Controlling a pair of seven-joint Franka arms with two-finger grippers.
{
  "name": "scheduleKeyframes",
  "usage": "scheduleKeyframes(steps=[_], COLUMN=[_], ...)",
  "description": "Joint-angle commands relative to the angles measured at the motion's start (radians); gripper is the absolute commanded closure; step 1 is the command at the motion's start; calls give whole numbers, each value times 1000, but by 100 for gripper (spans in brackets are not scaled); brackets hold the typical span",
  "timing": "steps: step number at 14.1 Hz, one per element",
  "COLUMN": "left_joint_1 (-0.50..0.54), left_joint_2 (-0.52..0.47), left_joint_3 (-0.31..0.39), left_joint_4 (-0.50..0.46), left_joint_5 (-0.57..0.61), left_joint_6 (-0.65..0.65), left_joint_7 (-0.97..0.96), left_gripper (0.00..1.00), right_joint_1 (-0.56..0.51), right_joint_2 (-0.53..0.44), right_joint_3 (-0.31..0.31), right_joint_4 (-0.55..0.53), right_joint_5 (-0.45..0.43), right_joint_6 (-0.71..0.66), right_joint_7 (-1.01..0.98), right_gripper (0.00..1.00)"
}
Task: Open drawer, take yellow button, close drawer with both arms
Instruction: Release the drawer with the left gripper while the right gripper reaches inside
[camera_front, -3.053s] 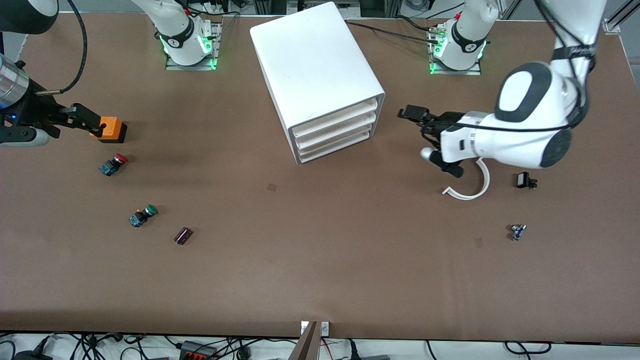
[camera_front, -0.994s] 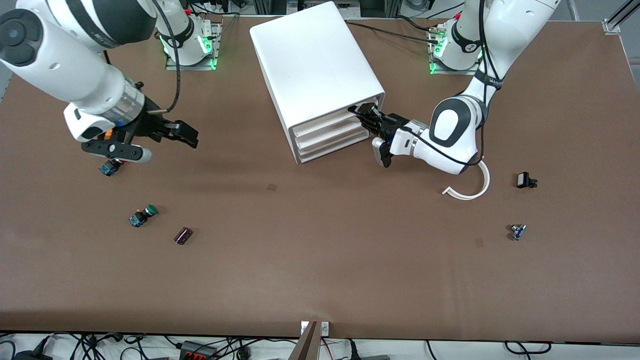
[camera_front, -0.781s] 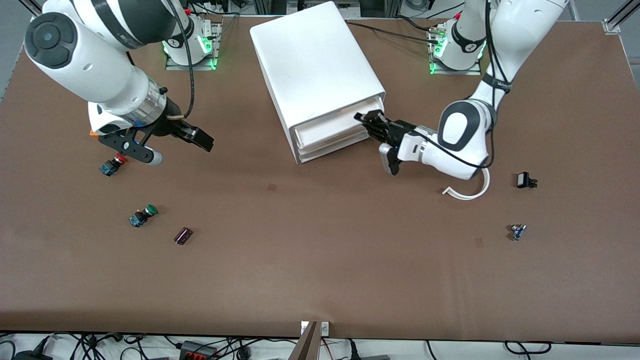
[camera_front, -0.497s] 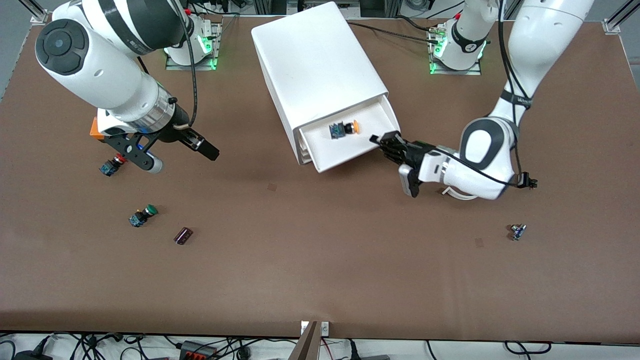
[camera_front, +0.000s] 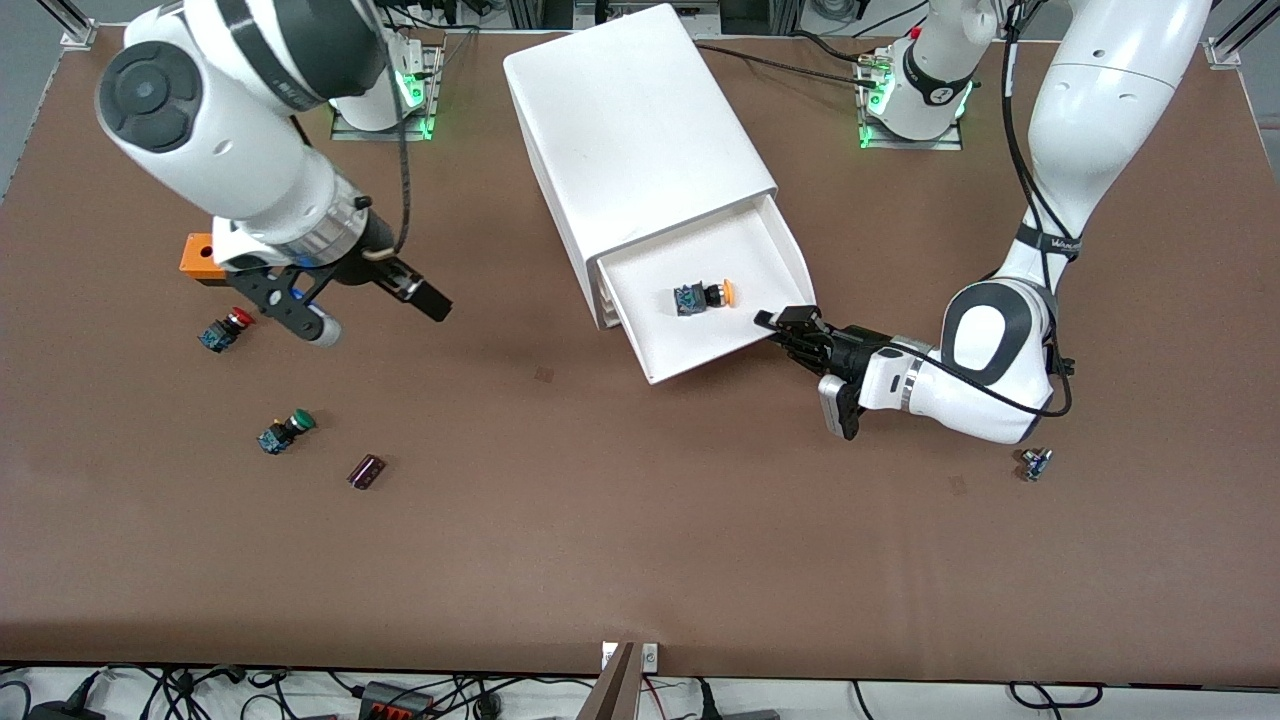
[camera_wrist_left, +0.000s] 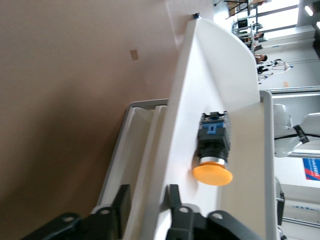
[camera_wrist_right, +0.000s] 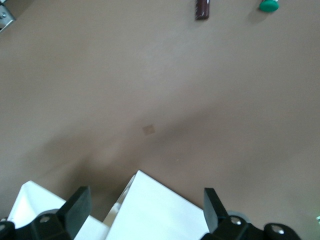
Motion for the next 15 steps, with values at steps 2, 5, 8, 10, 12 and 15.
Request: scheduleKeyframes(steps=[2,5,8,10,12,15], left_joint_1=[13,13,14,10,2,-2], left_joint_2=[-10,-10,-54,-87,-99,-107], left_joint_3=[11,11,11,7,7,-7], left_joint_4=[97,231,277,280,317,357], left_joint_5=[135,273,430,577,698,915], left_joint_6=[-46,-182,-202,-196,-196,-198], left_joint_7=[-101,-308,-438,-497,-541,-542], left_gripper=[0,0,0,0,0,0], right_joint_1=[78,132,180,203,232,267], right_joint_2=[102,171,221,231,249,277], right_joint_3=[-6,-6,-6,-6,-6,-6], right_joint_4=[134,215,263,261,263,263], right_joint_5=[6,4,6,9,10,10], right_joint_6=[1,3,30,64,92,135], right_joint_7=[204,444,680,787,891,1043], right_gripper=[0,0,0,0,0,0])
